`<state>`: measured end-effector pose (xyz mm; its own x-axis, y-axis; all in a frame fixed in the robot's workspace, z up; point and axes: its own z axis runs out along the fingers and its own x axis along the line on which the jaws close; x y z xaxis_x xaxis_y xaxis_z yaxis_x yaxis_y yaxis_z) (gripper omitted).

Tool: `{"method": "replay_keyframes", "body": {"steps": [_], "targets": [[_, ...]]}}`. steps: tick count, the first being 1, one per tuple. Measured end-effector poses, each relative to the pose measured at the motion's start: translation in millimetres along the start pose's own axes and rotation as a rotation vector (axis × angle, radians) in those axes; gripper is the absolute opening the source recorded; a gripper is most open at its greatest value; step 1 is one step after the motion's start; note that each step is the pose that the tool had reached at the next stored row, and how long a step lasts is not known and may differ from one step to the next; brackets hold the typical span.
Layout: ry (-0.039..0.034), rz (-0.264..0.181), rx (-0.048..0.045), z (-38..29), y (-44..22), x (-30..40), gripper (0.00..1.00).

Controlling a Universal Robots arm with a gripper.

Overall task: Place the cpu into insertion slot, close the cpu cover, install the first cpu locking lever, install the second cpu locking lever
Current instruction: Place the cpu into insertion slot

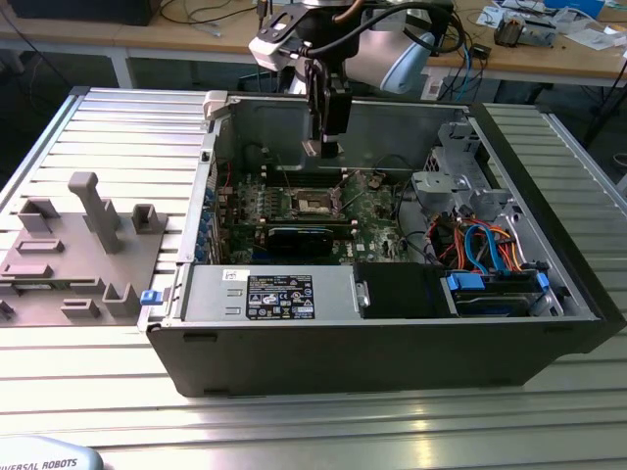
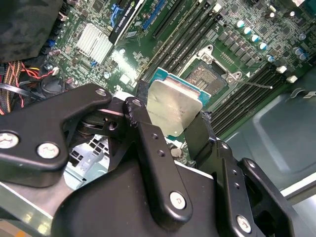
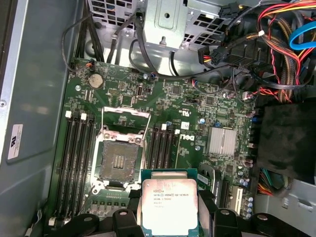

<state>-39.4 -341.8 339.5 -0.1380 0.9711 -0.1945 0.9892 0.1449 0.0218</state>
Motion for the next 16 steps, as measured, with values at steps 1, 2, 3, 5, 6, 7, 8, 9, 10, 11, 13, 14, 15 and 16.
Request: {"method": "replay_keyframes", "body": {"steps": [1, 2, 3, 5, 6, 7, 8, 9, 10, 11, 13, 14, 15, 16], "targets": [[-0.0006, 0.0, 0.0001, 0.0, 0.0, 0.0, 0.54], [-0.0011, 0.0, 0.0002, 0.0, 0.0, 0.0, 0.54], [-0.0017, 0.0, 0.0003, 0.0, 0.0, 0.0, 0.54], [-0.0028, 0.0, 0.0004, 0.0, 0.0, 0.0, 0.54], [-0.0033, 0.0, 0.0005, 0.0, 0.1, 0.0, 0.54], [-0.0039, 0.0, 0.0006, 0.0, 0.1, 0.0, 0.54], [-0.0044, 0.0, 0.0006, 0.0, 0.1, 0.0, 0.54], [-0.005, 0.0, 0.0007, 0.0, 0.1, 0.0, 0.54], [-0.0062, 0.0, 0.0009, 0.0, 0.2, 0.0, 0.54], [-0.0068, 0.0, 0.001, 0.0, 0.2, 0.0, 0.54], [-0.008, 0.0, 0.0012, 0.0, 0.2, 0.0, 0.54], [-0.0087, 0.0, 0.0012, 0.0, 0.3, 0.0, 0.54], [-0.0092, -0.001, 0.0013, 0.0, 0.3, -0.1, 0.54], [-0.0099, -0.001, 0.0014, 0.0, 0.3, -0.1, 0.54]]}}
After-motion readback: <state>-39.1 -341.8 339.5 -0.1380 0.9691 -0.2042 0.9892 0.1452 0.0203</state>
